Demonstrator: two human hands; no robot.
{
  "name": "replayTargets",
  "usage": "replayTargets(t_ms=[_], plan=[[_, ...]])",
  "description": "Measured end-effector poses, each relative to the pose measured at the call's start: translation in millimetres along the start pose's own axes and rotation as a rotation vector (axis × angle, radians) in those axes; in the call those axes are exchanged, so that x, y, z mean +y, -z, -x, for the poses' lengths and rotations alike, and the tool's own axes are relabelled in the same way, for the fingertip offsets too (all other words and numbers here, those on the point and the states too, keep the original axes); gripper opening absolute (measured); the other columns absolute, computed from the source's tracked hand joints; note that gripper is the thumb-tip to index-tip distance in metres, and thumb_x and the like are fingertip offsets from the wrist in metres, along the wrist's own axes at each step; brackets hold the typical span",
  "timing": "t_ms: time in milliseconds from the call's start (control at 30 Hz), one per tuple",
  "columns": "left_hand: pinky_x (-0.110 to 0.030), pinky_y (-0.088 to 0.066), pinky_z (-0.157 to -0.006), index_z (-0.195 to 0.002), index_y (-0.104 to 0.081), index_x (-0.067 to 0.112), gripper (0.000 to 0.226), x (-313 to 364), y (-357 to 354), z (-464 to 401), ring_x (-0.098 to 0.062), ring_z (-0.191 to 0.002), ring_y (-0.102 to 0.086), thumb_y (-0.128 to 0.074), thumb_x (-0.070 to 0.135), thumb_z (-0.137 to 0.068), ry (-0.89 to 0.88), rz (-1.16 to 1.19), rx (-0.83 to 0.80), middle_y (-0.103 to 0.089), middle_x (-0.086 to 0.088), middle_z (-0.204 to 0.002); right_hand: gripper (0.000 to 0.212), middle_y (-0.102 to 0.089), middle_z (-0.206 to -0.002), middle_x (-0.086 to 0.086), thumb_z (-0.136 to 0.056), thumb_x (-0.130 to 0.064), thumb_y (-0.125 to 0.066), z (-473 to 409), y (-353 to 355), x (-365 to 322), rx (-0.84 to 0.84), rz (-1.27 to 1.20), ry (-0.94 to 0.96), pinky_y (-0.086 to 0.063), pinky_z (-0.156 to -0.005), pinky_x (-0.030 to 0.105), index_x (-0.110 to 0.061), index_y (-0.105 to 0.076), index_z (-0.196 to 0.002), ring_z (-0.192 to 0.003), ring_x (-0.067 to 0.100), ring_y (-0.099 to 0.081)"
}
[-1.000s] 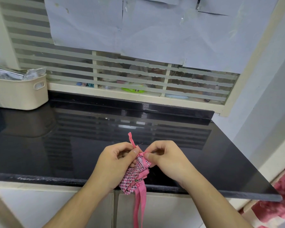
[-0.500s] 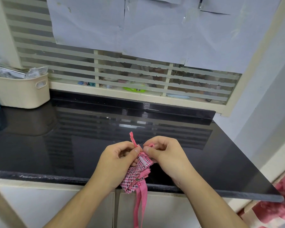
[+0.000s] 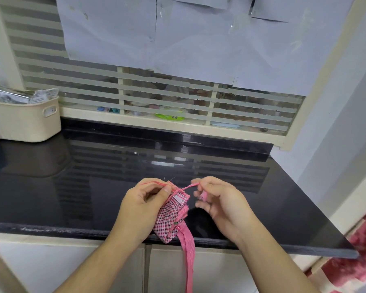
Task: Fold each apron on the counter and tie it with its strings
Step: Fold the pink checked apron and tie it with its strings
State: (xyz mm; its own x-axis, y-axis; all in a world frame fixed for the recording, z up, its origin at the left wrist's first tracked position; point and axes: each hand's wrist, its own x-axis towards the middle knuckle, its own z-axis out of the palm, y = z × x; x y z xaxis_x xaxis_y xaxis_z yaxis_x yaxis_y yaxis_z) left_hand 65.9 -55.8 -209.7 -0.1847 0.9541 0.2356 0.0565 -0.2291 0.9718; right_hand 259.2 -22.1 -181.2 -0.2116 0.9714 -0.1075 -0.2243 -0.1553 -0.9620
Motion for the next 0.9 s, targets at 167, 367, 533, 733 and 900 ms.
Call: replayTargets(t_ms=[167,367,533,733,900], plan=[[-0.037,-0.057,-0.09,-0.089,-0.082,0.018,0.02,-2.7,0.2,-2.4,-0.018,-0.094,-0.076,-0.067,0.008,-0.099,0.034,0.067,0.057,-0.079,-0.001,-0.096,0.022,-0.06,-0.072,0.008,-0.1,-0.004,-0.046,-14.1,-13.1,16.6,0.014,-0.391,-0.178,-0.055,-0.07,0.034,0.01,-0.06,-0.108,-0.061,0.016,-0.056],[-0.04,-0.056,-0.092,-0.09,-0.08,0.004,0.018,-6.2,0.7,-6.7,-0.025,-0.092,-0.073,-0.064,0.001,-0.098,0.098,0.218,0.117,-0.079,-0.011,-0.095,0.028,-0.063,-0.08,0.018,-0.093,0.008,-0.034,-17.8,-3.2,10.1,0.253,-0.502,-0.198,-0.036,-0.038,0.022,-0.009,-0.048,-0.076,-0.051,0.014,-0.041],[-0.038,-0.058,-0.096,-0.088,-0.077,-0.006,0.022,-6.0,5.2,-15.4,-0.031,-0.102,-0.074,-0.059,-0.005,-0.099,0.256,0.5,0.201,-0.078,-0.018,-0.098,0.034,-0.051,-0.076,0.014,-0.095,0.009,-0.032,-15.1,10.2,10.8,0.383,-0.589,-0.105,-0.043,-0.048,0.028,-0.013,-0.042,-0.071,-0.055,0.017,-0.034],[-0.03,-0.064,-0.082,-0.106,-0.064,-0.007,0.023,5.2,8.5,-11.0,-0.022,-0.1,-0.078,-0.046,0.007,-0.108,0.271,0.621,0.069,-0.077,-0.018,-0.115,0.028,-0.066,-0.073,0.014,-0.105,-0.001,-0.042,-7.0,0.2,13.2,0.271,-0.665,-0.018,-0.058,-0.092,0.048,-0.005,-0.056,-0.081,-0.088,0.032,-0.077],[-0.027,-0.059,-0.068,-0.09,-0.059,-0.001,0.026,10.2,8.9,-8.2,-0.016,-0.068,-0.072,-0.043,0.006,-0.11,0.266,0.565,0.056,-0.075,-0.014,-0.084,0.034,-0.033,-0.067,0.005,-0.104,-0.002,-0.034,-4.7,-8.7,12.5,0.155,-0.738,0.031,-0.059,-0.085,0.046,-0.018,-0.038,-0.075,-0.055,0.018,-0.035]])
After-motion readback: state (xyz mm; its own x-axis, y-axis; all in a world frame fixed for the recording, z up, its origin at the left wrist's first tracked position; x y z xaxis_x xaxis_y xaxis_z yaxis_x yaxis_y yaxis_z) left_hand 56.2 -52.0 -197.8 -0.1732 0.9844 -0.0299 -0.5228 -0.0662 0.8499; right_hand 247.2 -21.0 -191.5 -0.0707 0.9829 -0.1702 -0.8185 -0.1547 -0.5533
